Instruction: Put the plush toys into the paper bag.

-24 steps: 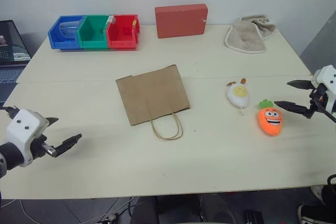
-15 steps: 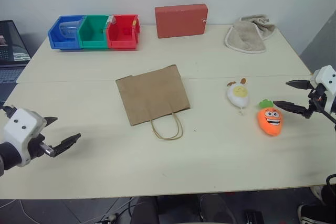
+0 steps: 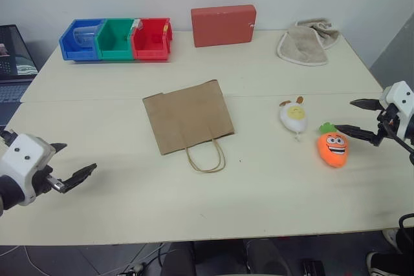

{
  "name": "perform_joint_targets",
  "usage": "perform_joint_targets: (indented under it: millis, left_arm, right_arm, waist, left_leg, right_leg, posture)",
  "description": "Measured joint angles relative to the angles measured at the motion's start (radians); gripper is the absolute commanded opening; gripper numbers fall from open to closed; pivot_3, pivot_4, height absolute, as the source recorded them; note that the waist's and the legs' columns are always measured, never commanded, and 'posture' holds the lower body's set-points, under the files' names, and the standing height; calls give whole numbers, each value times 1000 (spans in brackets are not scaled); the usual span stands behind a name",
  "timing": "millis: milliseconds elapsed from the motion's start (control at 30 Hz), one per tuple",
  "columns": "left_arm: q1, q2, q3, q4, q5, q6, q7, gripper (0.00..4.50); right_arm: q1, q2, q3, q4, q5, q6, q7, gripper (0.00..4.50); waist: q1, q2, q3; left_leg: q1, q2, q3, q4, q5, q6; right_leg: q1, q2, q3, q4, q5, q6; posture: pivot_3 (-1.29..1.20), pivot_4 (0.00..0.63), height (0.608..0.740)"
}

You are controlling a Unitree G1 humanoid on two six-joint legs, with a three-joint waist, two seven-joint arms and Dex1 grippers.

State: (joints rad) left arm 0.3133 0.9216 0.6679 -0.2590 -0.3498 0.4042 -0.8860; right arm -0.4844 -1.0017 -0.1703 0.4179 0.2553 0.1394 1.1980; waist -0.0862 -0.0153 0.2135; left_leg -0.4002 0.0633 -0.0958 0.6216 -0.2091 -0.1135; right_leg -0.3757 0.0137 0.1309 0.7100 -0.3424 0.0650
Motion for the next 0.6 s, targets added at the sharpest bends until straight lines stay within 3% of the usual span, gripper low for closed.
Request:
perform_joint_targets:
  millis: [600]
  left_arm:
    - [8, -18, 40, 3, -9, -41, -42, 4488]
  right_arm:
    - [-9, 21, 20, 3, -2, -18, 0, 4500]
  waist:
    - [-1, 0, 0]
  left_leg:
    - [0, 0, 0, 0, 0, 0]
  right_leg:
    - [0, 0, 0, 0, 0, 0]
  posture:
    - [0, 150, 740]
